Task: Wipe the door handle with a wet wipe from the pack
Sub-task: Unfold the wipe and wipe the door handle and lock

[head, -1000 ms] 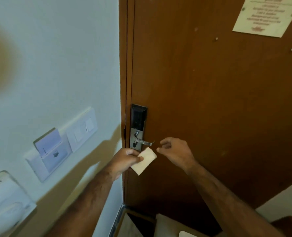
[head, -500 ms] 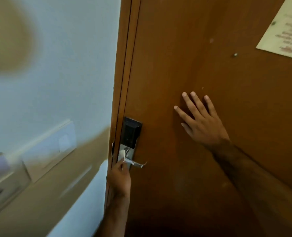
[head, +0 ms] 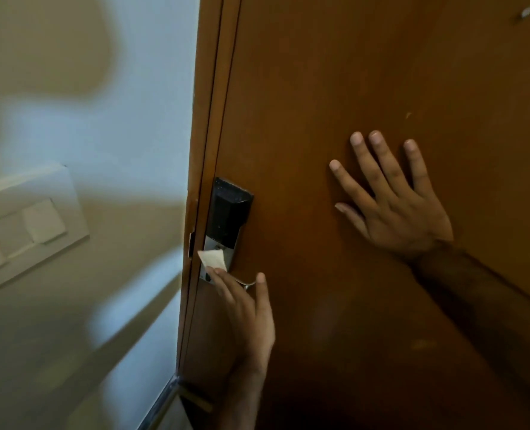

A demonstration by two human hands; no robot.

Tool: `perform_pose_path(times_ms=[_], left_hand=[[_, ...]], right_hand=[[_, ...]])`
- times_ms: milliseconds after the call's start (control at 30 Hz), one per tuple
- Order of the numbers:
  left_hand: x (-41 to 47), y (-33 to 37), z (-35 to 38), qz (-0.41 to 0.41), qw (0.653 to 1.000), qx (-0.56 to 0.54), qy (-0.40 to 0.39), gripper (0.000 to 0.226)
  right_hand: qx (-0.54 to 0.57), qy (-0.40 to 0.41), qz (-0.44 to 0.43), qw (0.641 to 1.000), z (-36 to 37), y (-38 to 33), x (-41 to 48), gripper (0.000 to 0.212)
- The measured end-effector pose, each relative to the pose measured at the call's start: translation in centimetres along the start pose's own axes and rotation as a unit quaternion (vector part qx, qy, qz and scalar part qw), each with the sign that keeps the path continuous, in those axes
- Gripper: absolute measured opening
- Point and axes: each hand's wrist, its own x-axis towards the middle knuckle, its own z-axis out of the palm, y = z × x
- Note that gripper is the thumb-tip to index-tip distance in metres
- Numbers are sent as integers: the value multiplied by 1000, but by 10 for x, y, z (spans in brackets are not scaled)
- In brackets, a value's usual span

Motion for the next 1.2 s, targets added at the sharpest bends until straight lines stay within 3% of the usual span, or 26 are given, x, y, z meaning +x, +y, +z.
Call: perform_pose_path(times_ms=[167,367,500,600,700,800,933,1067,1200], left_hand=[[8,-6,8,12,999,-36,33,84],[-50,-17,31,43,999,11,-18,88],[-7,-29,20,30,999,31,19,86],[17,-26,13,44,998,-19,45,83],[-13,-14,25,12,999,31,39,82],[-48,-16,35,48,997,55,-2,84],[-13,-36,22,42,996,76,17,85],[35,-38,7,105,989,88,51,73],[9,-40,11,86,984,153,31,81]], right_hand=[[37,-6,6,999,-1,-1,-1,71],[48,-5,8,999,-2,-2,-1,71],[51,-10,7,999,-2,-3,-2,71],[57,-12,8,998,-3,-3,-2,71],[58,-10,9,998,-5,-3,-2,70],[60,-10,8,998,-5,-3,-1,70],[61,-11,7,998,-6,-3,-1,71],[71,-15,3,997,-7,-3,0,73],[82,-22,-1,996,-7,-1,0,78]])
